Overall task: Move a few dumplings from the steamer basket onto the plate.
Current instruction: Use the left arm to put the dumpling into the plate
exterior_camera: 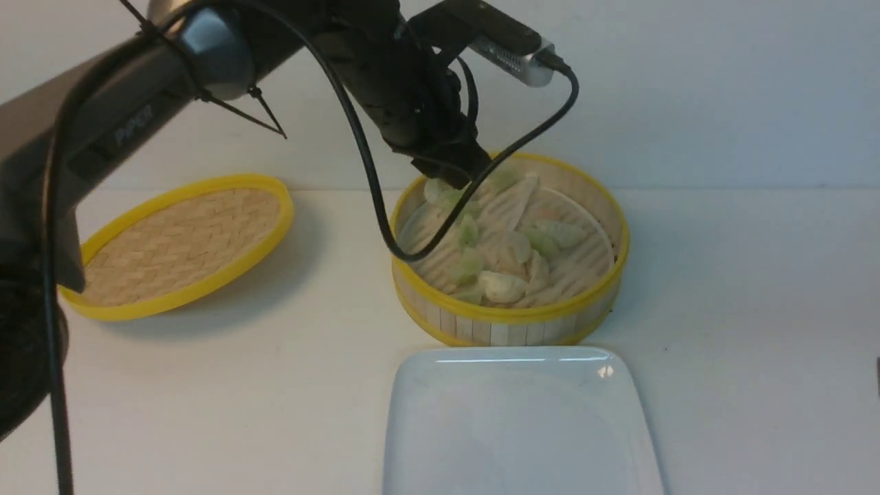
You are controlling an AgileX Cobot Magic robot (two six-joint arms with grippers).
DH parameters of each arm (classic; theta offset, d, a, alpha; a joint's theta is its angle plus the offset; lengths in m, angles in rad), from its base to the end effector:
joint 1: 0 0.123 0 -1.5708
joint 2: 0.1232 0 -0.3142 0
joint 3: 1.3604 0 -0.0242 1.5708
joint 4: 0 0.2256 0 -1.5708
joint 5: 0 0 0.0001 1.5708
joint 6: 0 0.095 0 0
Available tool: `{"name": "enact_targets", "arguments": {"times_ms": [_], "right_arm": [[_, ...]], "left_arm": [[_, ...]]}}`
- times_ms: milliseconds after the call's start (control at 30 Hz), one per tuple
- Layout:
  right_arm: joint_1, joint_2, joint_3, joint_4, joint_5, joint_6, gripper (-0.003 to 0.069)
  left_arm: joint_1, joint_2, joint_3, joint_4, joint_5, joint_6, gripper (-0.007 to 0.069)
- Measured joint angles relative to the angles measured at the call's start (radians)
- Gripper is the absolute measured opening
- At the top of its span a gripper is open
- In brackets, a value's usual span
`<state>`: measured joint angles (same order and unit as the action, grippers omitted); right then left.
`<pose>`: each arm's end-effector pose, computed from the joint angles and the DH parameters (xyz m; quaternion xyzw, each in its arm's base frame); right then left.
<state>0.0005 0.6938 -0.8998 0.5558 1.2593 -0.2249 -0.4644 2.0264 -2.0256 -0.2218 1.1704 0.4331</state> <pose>0.0439 0.0477 0.3753 -0.1007 0.9125 0.2405 0.3153 0.3836 -0.2137 0.3477 0.4029 0.8766 -0.1131 0.2378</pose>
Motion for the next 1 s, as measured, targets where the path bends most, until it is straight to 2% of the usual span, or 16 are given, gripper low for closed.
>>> {"name": "enact_targets", "arguments": {"times_ms": [167, 333, 533, 667, 867, 1000], "right_arm": [[0.000, 0.000, 0.000, 0.003, 0.000, 0.000, -0.0015], [0.000, 0.000, 0.000, 0.003, 0.000, 0.000, -0.0015], [0.000, 0.000, 0.000, 0.003, 0.000, 0.000, -0.0015], [0.000, 0.000, 0.000, -0.002, 0.000, -0.003, -0.0015], [0.000, 0.000, 0.000, -0.040, 0.000, -0.007, -0.0015], [0.000, 0.000, 0.000, -0.063, -0.001, -0.007, -0.0015]], "left_arm": [[-0.009, -0.052, 0.027, -0.044, 0.059, -0.049, 0.0162], [-0.054, -0.143, 0.221, -0.111, 0.058, -0.110, 0.0162], [-0.205, -0.185, 0.496, -0.107, 0.057, -0.122, 0.0162], [-0.272, -0.131, 0.567, -0.090, -0.008, -0.126, 0.0162], [-0.289, -0.055, 0.571, -0.088, -0.101, -0.132, 0.0171], [-0.289, -0.035, 0.571, -0.074, -0.142, -0.145, 0.0316]]}}
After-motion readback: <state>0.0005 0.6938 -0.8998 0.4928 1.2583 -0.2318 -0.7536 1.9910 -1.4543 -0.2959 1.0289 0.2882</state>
